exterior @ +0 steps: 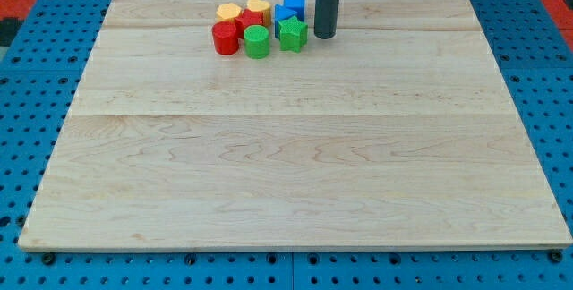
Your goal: Push the blue cube to the top side of the blue triangle
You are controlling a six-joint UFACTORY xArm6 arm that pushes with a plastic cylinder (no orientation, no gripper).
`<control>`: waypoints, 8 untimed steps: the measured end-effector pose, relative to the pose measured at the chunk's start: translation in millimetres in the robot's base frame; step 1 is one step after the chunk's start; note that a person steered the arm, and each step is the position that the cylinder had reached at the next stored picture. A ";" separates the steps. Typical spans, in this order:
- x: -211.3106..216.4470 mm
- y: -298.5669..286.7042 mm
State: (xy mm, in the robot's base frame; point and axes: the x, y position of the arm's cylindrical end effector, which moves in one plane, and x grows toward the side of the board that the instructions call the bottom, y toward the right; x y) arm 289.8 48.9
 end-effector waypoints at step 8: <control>-94.4 34.2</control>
State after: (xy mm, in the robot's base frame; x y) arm 195.4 83.1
